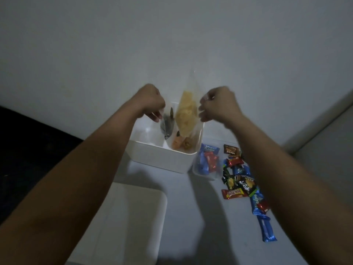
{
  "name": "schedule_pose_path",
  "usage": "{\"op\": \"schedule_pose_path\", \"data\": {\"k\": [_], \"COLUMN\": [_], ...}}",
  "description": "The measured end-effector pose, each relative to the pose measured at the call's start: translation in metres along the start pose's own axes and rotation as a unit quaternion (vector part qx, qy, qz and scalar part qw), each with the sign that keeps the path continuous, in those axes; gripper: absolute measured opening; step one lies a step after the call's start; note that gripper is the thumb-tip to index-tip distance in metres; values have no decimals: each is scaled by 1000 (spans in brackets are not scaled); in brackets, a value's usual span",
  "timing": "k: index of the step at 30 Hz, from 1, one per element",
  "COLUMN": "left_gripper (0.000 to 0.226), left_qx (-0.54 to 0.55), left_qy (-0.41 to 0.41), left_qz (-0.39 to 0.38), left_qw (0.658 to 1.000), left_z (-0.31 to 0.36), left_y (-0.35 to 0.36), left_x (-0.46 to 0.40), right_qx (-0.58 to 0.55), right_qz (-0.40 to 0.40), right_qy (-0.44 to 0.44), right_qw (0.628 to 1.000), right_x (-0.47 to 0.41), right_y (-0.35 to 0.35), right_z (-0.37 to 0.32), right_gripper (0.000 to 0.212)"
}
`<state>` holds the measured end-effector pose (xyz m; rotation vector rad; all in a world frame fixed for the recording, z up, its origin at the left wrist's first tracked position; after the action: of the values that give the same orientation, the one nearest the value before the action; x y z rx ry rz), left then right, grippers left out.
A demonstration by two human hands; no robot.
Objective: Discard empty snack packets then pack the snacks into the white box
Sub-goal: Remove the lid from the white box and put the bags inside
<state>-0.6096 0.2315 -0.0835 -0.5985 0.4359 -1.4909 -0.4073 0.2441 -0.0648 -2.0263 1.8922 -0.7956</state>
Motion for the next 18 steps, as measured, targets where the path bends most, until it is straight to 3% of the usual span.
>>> {"op": "schedule_pose_path", "data": {"k": [5,9,14,18], "left_gripper": [17,20,18,27], "left_qx": [-47,-89,-60,16], "left_qy": [-48,-20,-35,-102], "left_qz": [-34,-72,-131,-161], "left_qw": [997,993,989,982], "left_z": [-58,-79,-90,-104], "left_y": [53,89,120,134], "left_x": [-11,-13,-19,-27], "right_qx": [33,87,79,121], "right_qz": [-9,-29,-33,-21], "right_qy": [89,141,187,177], "right_qw": [995,986,979,976], "right_x": [-10,-7,-20,-29], "right_y": [65,90,93,88], "right_z": [63,88,102,98], "right_gripper": [20,17,52,32]}}
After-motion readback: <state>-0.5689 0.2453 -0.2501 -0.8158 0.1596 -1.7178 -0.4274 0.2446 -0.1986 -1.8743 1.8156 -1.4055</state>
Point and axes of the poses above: each hand's wrist, its own x-axis away from the middle knuckle, its own y-axis out of the palm, z = x × y, the point moved 10 cm from there along -x, towards the middle knuckle, and after that the axes turned 11 degrees about y, right-handed, at the moved point
